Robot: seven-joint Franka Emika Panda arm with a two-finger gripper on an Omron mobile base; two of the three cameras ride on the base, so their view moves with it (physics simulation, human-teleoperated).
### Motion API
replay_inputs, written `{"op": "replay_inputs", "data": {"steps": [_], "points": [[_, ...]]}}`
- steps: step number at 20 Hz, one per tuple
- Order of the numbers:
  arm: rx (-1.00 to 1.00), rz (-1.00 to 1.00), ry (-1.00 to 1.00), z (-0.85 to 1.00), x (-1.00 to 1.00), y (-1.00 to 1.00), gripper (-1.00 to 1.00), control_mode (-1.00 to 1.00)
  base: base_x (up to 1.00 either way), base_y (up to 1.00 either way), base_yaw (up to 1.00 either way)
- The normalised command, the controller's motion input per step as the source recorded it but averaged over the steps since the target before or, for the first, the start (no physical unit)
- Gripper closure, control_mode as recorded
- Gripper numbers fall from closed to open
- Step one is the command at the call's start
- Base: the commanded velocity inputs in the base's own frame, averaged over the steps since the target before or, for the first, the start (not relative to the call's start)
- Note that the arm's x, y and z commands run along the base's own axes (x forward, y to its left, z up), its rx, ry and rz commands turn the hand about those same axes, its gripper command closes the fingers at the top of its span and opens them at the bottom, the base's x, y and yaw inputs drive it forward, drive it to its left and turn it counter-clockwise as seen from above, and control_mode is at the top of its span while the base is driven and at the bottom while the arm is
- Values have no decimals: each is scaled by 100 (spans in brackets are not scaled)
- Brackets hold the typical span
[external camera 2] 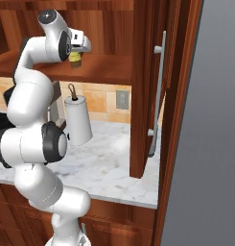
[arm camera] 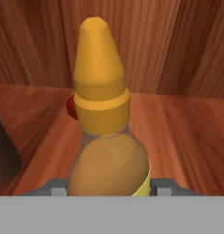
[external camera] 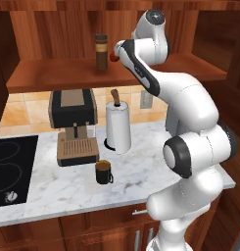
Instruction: Pick the cinnamon and honey bottle from the cabinet and place them next to the mug.
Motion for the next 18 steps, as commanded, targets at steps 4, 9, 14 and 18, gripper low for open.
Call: {"op": "replay_inputs", "data": {"steps": [4,9,14,18], "points": [[0,0,0,0,0,0,100,-100,0,0,0],[0,0,0,-2,-46,0,100,-100,0,0,0],[3,-4,-1,-18,-86,-10,100,-100,0,0,0],[4,-3,-2,-16,-89,-17,100,-100,0,0,0]]}}
